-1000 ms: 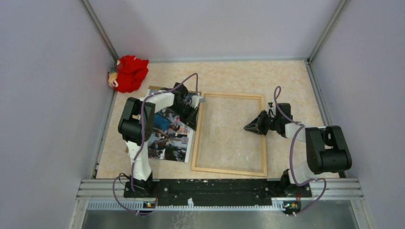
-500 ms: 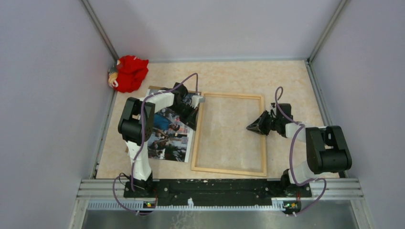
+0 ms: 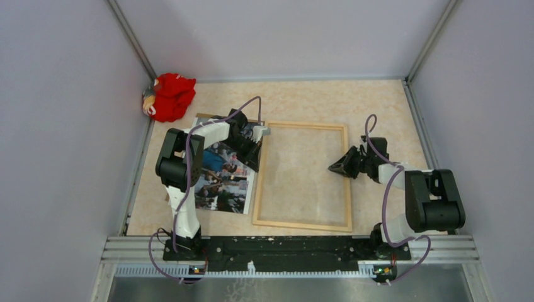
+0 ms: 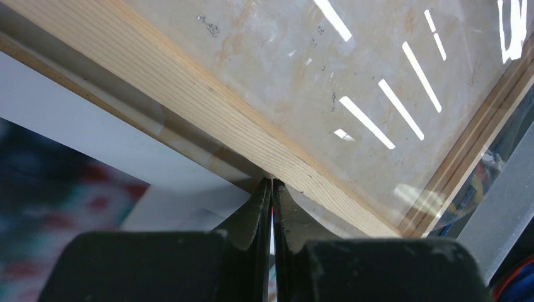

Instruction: Put the photo into the frame

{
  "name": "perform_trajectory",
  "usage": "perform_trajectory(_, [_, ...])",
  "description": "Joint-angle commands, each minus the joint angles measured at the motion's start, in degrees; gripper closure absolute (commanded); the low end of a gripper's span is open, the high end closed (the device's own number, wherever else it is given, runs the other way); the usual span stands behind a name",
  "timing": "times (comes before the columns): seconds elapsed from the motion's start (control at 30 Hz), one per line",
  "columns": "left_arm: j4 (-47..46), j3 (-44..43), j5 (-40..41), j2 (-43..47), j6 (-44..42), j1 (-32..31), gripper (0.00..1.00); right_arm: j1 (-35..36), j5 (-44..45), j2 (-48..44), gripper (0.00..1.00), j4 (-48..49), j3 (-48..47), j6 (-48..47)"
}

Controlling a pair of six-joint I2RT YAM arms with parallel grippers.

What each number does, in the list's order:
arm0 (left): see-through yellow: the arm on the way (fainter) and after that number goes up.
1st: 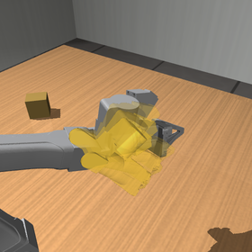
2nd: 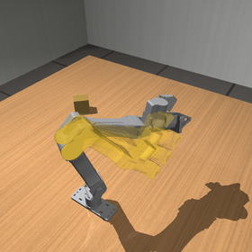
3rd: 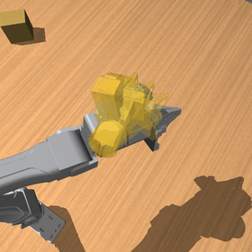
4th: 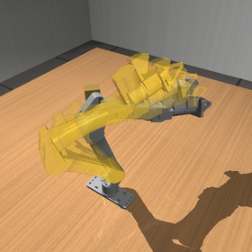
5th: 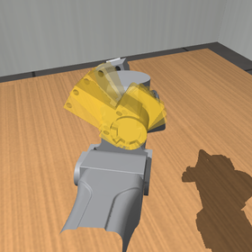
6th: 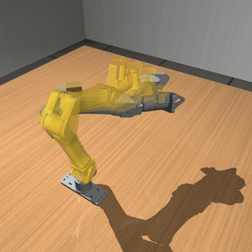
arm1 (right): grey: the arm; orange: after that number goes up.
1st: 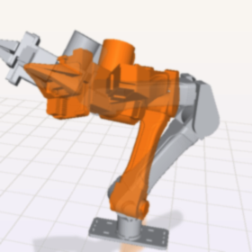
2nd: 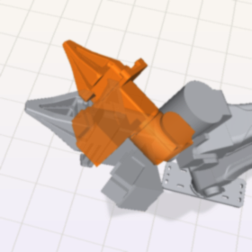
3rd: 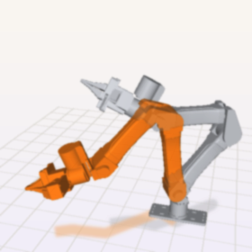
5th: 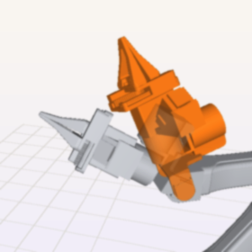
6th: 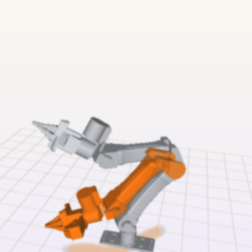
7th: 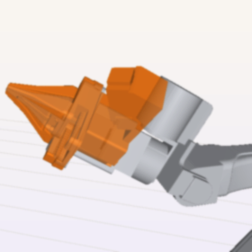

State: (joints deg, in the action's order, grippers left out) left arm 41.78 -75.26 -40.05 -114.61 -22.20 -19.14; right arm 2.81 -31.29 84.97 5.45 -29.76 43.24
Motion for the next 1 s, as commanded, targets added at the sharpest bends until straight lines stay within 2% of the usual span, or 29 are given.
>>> perform_trajectory(0.0, [-0.6,0.6,0.6,1.0,-1.2,0.2,0.91,0.0,-0.4,-2.6,0.89,4.4,1.1,-1.0])
perform_trajectory(0.5, [-0.7,0.8,0.6,0.7,-1.1,0.3,0.91,-0.1,-1.0,1.2,0.89,7.3,1.7,-0.1])
perform_trajectory(0.57, [-0.7,0.7,0.7,0.7,-1.1,0.3,0.91,-0.1,-1.1,1.2,0.81,5.7,1.1,-0.9])
perform_trajectory(0.63, [-0.6,0.6,0.7,0.8,-1.2,0.3,0.91,-0.1,0.0,0.5,0.66,1.7,-0.3,-2.9])
perform_trajectory(0.73, [-0.6,0.8,0.7,0.8,-1.3,0.3,0.91,-0.1,2.1,-2.6,0.51,-4.8,-2.5,-6.5])
perform_trajectory(0.87, [-0.7,1.2,0.6,0.7,-1.3,0.3,0.91,-0.1,5.5,-5.8,0.19,-16.2,-6.5,-11.8])
perform_trajectory(0.97, [-0.7,1.2,0.6,0.7,-1.2,0.3,0.91,-0.1,7.4,-8.1,0.09,-21.5,-8.3,-14.1])
